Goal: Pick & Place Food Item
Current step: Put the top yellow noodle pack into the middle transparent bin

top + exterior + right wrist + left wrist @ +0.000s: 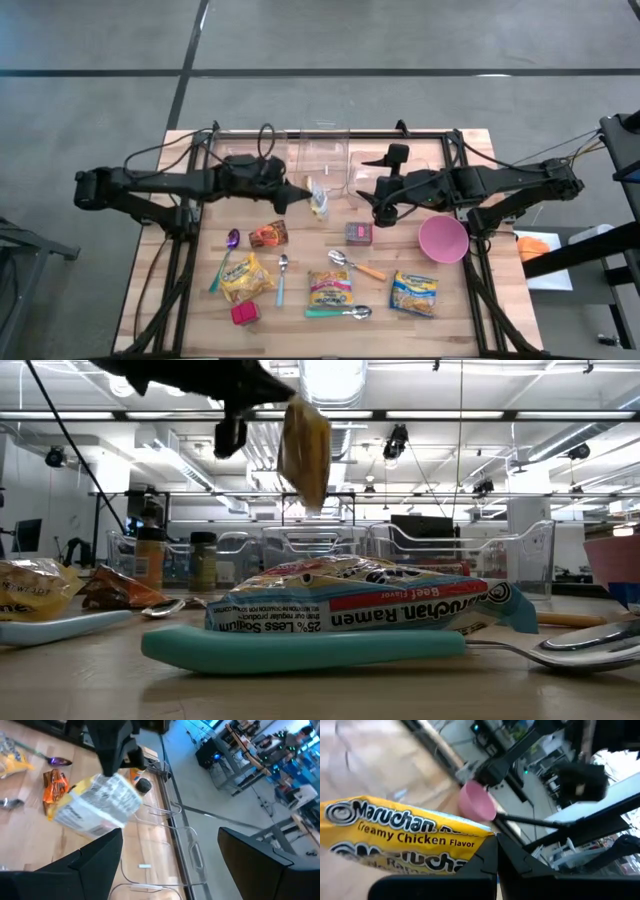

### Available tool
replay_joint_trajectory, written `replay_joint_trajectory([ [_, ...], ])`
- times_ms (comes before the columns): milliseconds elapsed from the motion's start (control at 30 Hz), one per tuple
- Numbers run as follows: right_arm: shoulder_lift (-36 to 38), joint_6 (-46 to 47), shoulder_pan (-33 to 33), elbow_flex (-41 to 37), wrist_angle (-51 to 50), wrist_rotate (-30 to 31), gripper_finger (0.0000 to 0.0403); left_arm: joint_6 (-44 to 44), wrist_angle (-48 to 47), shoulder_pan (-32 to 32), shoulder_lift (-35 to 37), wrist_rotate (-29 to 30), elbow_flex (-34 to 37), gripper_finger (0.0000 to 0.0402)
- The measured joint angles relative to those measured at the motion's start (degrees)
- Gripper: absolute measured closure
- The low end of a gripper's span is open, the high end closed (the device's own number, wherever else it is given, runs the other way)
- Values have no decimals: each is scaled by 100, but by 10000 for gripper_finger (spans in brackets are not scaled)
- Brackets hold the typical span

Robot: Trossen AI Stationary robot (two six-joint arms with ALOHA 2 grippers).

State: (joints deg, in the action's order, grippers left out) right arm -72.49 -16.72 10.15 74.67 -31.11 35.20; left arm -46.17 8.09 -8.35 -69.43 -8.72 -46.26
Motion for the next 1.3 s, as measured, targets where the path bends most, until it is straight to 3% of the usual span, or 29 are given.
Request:
replay_joint_trajectory([
  [367,651,1213,-9,0,7,127,78,781,-1007,-1033,-400,122,-1175,401],
  [633,1009,1523,-7,0,0,132,78,1600,-1503,-1501,-1266,-408,-1609,401],
  [900,967,1669,-2,0,-9,101,78,1994,-1740,-1791,-1987,-594,-1859,401],
  [1300,785,1658,-2,0,-43,77,78,3016,-3217,-2049,-2774,-543,-2503,401],
])
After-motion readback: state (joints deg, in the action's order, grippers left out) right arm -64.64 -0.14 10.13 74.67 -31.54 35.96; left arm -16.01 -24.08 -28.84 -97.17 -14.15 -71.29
